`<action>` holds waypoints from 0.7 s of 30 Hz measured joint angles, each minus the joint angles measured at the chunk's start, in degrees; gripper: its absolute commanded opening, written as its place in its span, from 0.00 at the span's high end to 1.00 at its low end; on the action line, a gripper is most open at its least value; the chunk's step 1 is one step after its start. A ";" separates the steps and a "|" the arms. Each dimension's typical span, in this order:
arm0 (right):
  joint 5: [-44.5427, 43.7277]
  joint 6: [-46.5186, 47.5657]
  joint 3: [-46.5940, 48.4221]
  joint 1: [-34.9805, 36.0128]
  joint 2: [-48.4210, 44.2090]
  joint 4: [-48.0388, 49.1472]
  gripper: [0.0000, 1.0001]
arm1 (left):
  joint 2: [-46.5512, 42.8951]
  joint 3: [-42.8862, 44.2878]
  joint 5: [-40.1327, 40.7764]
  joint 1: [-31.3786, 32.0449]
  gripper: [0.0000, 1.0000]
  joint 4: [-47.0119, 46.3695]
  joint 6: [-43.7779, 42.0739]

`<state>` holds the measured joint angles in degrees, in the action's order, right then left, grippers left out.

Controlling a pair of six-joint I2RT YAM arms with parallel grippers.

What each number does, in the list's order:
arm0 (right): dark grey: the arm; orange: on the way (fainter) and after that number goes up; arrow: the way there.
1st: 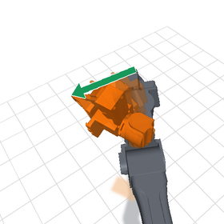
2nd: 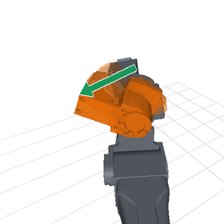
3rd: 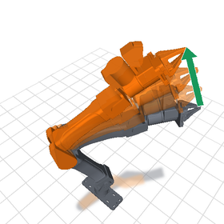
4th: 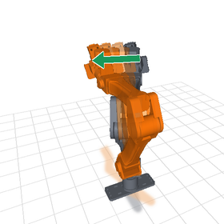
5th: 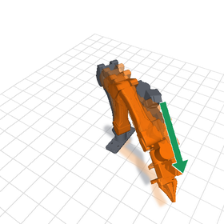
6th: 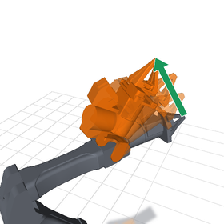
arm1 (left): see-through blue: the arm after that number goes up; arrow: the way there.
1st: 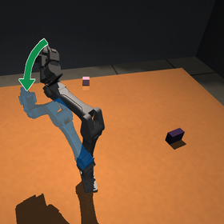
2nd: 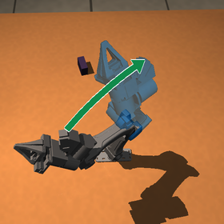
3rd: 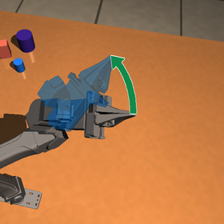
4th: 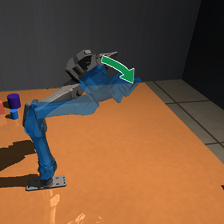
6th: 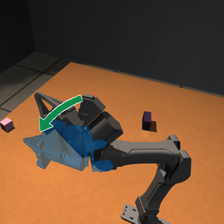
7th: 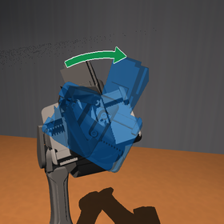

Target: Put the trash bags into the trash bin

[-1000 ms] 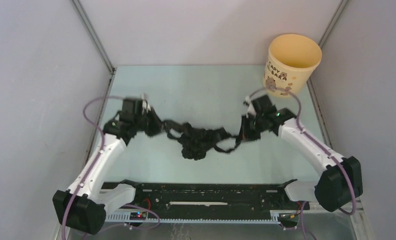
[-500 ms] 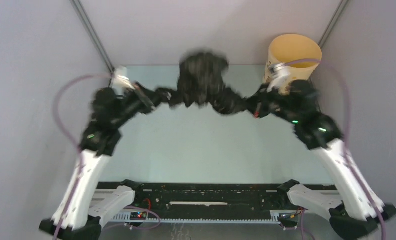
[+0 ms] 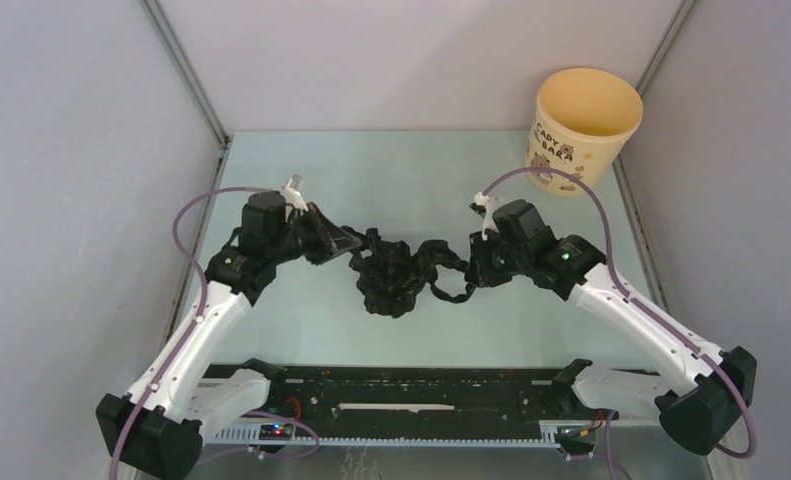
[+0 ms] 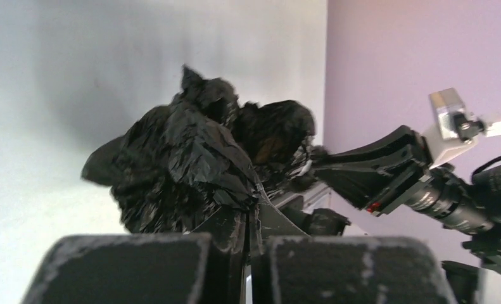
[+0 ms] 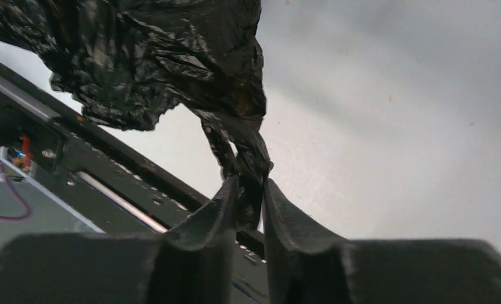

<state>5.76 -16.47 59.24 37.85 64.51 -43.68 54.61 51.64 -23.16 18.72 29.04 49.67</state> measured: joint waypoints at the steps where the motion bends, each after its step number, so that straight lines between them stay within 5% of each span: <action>1: 0.24 -0.02 0.39 0.00 -0.35 0.22 0.53 | 0.52 0.46 -0.59 0.00 1.00 -1.40 0.74; 6: 7.28 -3.32 -0.48 0.17 -1.29 1.95 0.25 | 2.40 0.46 -4.50 0.02 1.00 -7.50 5.27; 9: 10.60 -6.99 -0.90 -0.39 -1.49 2.60 0.18 | 2.51 0.42 -6.97 0.00 1.00 -11.80 7.78; 21: 21.97 -23.63 -7.50 -17.49 -4.70 4.15 0.13 | 3.23 0.42 -14.10 0.26 1.00 -27.78 13.64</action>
<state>27.73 -40.10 51.75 20.36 59.81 -39.53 57.84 52.05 -37.26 18.98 1.26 63.31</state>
